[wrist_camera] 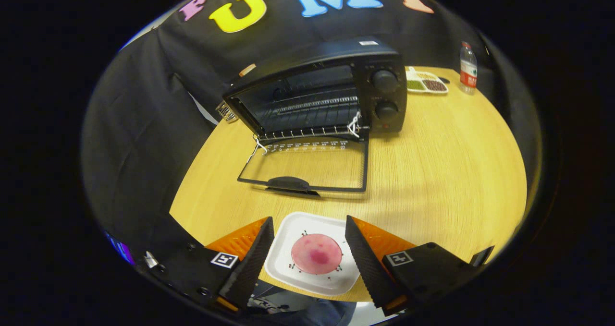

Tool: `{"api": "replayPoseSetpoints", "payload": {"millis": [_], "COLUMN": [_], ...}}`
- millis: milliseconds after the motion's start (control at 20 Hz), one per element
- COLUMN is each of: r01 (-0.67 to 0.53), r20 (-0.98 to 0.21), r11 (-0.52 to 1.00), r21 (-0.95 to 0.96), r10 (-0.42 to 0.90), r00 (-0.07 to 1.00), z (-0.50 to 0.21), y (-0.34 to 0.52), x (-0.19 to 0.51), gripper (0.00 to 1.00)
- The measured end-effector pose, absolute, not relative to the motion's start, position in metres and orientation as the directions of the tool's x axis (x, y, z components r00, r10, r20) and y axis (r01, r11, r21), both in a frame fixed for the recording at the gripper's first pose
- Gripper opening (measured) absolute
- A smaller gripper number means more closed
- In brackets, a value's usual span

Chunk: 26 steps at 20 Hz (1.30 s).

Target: Open the toaster oven, put the food inside, and close the toaster oven door.

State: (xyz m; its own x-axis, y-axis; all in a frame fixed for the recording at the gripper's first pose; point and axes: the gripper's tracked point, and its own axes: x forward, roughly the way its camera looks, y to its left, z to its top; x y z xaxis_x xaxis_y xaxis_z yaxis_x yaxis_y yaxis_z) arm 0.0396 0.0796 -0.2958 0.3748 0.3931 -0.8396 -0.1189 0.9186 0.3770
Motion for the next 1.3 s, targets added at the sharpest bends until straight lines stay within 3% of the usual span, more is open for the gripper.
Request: {"api": "replayPoseSetpoints", "payload": {"millis": [600,800,1150,1300], "r01": [0.008,0.03,0.06,0.055], "r20": [-0.913,-0.917,-0.927,-0.922], "r11": [0.918,0.918,0.925,0.921], "r21": [0.396,0.395,0.375,0.386], "r10": [0.392,0.391,0.373,0.386], "r00": [0.112,0.077,0.045,0.013], "z": [-0.349,-0.36,-0.369,-0.37], "y": [0.039,0.038,0.035,0.038], "x": [-0.012,-0.014,-0.011,-0.016], "gripper": [0.89,0.79,0.22,0.22]}}
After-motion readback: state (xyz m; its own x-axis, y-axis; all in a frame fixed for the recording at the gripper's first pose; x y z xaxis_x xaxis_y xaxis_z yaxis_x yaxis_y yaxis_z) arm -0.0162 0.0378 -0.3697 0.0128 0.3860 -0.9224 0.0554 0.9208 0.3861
